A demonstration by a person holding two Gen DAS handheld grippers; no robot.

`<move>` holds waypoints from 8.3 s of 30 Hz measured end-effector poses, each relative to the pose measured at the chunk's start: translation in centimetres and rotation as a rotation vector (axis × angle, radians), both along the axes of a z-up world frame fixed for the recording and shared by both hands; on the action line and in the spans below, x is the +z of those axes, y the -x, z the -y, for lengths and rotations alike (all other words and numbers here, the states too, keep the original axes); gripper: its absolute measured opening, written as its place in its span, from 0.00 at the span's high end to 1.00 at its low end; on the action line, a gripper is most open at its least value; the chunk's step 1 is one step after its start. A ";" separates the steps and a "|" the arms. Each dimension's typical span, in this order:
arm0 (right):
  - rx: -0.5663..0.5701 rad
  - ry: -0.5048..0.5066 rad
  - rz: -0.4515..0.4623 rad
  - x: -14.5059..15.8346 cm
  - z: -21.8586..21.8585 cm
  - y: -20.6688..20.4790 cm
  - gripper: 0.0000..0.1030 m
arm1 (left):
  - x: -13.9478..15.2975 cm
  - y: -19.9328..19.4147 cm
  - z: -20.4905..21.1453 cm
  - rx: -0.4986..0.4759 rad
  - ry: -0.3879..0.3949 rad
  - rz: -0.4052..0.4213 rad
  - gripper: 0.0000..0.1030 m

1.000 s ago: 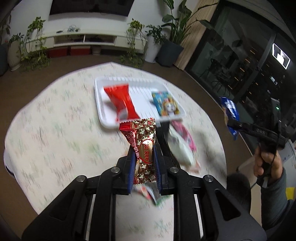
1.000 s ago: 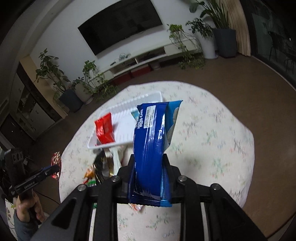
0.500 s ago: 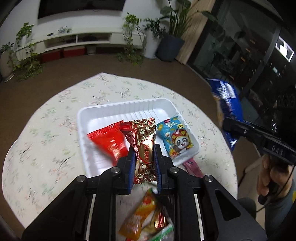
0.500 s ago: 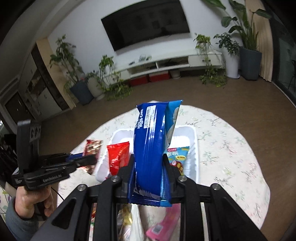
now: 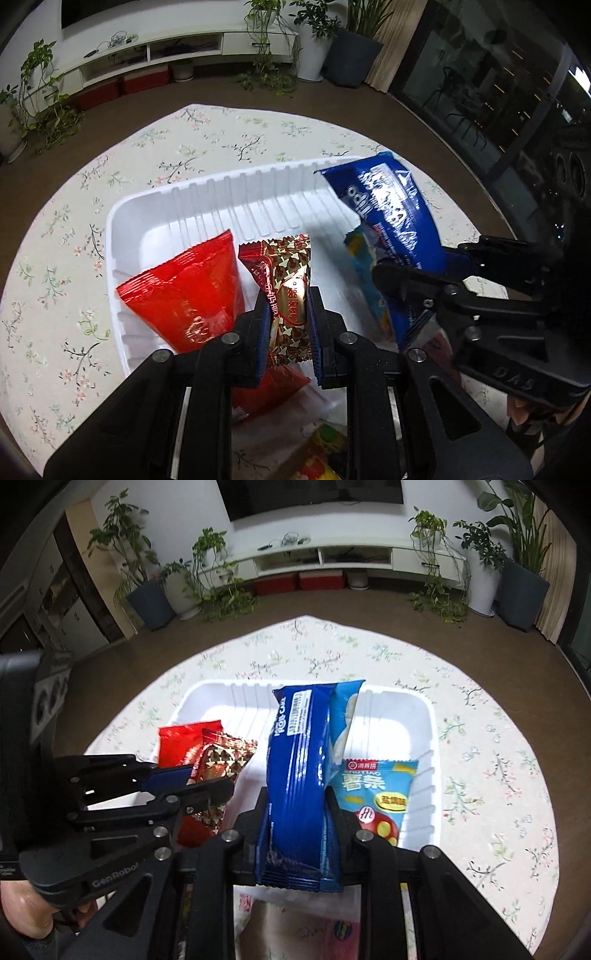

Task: Organize snacks
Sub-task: 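Release the candy packet and blue bar into the tray from both tools, then grasp the green-edged seed bag with the left tool, then lift the seed bag with the left tool while the right tool grasps the black bag, then carry both bags over the white tray and open both tools to drop them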

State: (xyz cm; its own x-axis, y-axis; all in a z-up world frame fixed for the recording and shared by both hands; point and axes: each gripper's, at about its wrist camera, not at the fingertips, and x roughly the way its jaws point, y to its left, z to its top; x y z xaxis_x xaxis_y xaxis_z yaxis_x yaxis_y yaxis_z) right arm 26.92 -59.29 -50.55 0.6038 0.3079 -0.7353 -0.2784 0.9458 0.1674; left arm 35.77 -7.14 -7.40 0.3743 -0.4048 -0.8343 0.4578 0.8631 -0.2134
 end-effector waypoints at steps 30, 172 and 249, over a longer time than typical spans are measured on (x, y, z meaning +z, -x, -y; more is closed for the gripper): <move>-0.025 0.050 0.002 -1.7 -0.9 -0.3 0.57 | -0.4 1.6 -0.9 0.031 -0.002 0.044 0.56; 0.064 -0.157 -0.067 -5.5 -4.8 17.5 0.77 | -2.0 27.0 -13.9 0.218 0.321 -0.035 0.72; 0.013 -0.113 -0.044 0.3 -0.8 0.5 0.31 | 3.7 4.1 -6.1 0.158 0.115 0.115 0.13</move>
State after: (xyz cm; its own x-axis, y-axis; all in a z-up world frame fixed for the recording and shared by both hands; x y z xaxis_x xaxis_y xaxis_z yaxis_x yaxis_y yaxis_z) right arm 26.44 -58.49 -50.26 0.5671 0.3981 -0.7210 -0.2802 0.9165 0.2855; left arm 31.66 -0.99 -3.73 0.5309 -0.4232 -0.7342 0.3459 0.8991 -0.2681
